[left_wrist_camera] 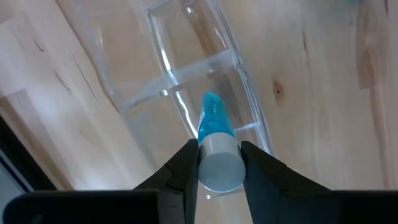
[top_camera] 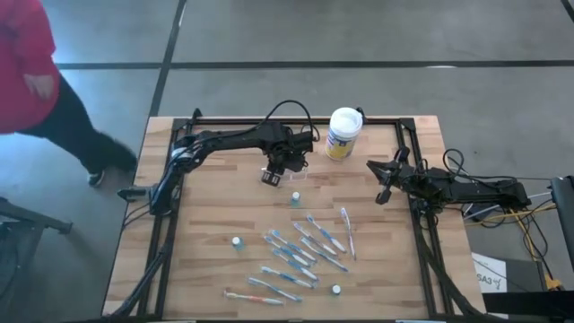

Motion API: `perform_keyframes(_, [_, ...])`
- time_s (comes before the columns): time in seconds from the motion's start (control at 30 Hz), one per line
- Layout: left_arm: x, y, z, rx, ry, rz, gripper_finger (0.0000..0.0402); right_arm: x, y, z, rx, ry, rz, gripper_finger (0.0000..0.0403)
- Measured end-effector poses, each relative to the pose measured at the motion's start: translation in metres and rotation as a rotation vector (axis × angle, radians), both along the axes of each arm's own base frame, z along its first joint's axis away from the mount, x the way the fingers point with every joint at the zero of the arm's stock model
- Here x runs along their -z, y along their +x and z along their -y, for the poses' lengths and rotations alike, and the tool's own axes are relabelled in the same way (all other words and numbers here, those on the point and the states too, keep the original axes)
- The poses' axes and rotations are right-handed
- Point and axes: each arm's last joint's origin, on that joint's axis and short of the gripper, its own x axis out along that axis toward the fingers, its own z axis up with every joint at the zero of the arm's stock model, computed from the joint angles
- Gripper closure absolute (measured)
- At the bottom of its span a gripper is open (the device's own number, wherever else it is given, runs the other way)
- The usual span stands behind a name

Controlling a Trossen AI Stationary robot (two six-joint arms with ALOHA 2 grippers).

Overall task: Pick & Place toothbrushing station
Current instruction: Put the blue mouthwash into the middle section of the transparent organizer

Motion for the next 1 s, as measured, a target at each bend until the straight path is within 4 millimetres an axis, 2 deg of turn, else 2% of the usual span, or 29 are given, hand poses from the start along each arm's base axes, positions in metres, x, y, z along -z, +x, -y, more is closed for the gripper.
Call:
perform_keyframes(0.17, [0.003, -0.001, 0.000, -0.004, 0.007, -0.002, 0.0301, 0.000, 0.000, 0.000, 0.000, 0.000, 0.000, 0.0371])
perform_keyframes(0.43, [0.006, 0.000, 0.000, -0.002, 0.010, -0.006, 0.0259, 0.000, 0.000, 0.000, 0.000, 0.000, 0.000, 0.0371])
perform_keyframes(0.83, [-0.009, 0.002, 0.003, -0.019, 0.017, 0.033, 0.0256, 0.000, 0.000, 0.000, 0.000, 0.000, 0.000, 0.0371])
perform_keyframes(1.0, [-0.022, 0.001, 0.007, -0.049, 0.008, 0.024, 0.0255, 0.000, 0.000, 0.000, -0.002, 0.000, 0.000, 0.0371])
